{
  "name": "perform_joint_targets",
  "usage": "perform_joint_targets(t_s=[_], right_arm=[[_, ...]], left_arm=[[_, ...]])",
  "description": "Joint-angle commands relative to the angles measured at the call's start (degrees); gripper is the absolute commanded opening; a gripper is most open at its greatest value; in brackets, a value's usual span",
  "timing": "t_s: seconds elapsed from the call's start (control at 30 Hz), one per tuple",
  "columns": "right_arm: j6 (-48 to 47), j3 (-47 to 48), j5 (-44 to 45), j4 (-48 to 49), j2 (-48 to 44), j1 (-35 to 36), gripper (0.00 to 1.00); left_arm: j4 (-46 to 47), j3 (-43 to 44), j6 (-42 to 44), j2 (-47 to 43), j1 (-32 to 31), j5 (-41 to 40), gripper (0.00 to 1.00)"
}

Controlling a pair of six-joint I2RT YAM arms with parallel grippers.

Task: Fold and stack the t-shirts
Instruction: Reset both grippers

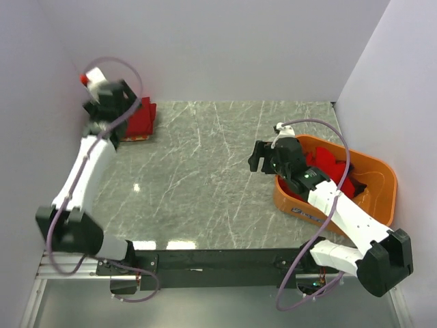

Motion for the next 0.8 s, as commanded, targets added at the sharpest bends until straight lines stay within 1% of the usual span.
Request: perform_joint_targets(t_s=[0.0, 0.03, 0.07, 0.1, 0.17, 0.2, 0.27, 0.3, 0.4, 0.43, 0.47, 0.53, 0.6, 0.77], right_arm=[[1.1, 0.1, -2.3, -2.8, -2.1, -0.1, 0.88], [1.5, 0.0, -2.6, -2.9, -2.2, -0.2, 0.88], [1.9, -0.1, -2.8, -2.9, -2.3, -0.1, 0.88], [2.1, -0.6, -3.9, -2.7, -2.4, -0.1, 0.88], [2.5, -1.4, -4.7, -1.5, -3.0, 0.0, 0.88], [2.5, -2.3, -5.5, -1.0, -3.6, 0.0, 0.88], [3.4, -3.1, -5.5, -0.1, -3.8, 0.1, 0.88], [3.9, -3.8, -5.4, 0.2, -3.9, 0.1, 0.88], [5.0, -4.7, -5.7, 1.5, -3.8, 0.1, 0.89], [4.9, -4.7, -8.3, 1.8, -3.3, 0.2, 0.89], [5.1, -4.6, -8.7, 2.0, -3.1, 0.1, 0.89], [5.2, -4.7, -9.1, 2.2, -2.4, 0.1, 0.88], [4.8, -5.0, -9.0, 2.4, -2.2, 0.1, 0.88], [5.0, -5.6, -9.1, 2.3, -2.1, 0.1, 0.88]], left_arm=[[-0.2, -14.4, -10.2, -6.5, -9.2, 0.7, 0.99], [0.2, -17.3, -11.5, -8.4, -11.4, 0.9, 0.99], [1.3, -22.8, -14.7, -11.9, -13.4, 1.3, 0.99], [2.5, -25.3, -16.1, -13.4, -17.5, 1.0, 0.99], [4.8, -29.1, -15.4, -16.7, -21.7, 2.0, 0.99], [2.4, -30.5, -16.5, -17.3, -25.8, -0.2, 0.99], [-2.1, -31.2, -21.6, -19.0, -30.1, -5.0, 0.99], [-5.5, -32.4, -22.9, -19.7, -34.0, -8.6, 0.99], [-9.6, -35.6, -29.7, -22.0, -39.1, -12.2, 0.99], [-11.9, -36.4, -31.4, -23.0, -39.8, -12.7, 0.99], [-12.9, -37.8, -34.1, -23.3, -40.1, -12.7, 0.99], [-13.8, -39.3, -35.8, -24.3, -40.7, -13.0, 0.99], [-13.1, -41.0, -35.5, -24.9, -41.0, -13.1, 0.99], [-15.9, -40.8, -37.8, -24.8, -41.1, -15.2, 0.99]])
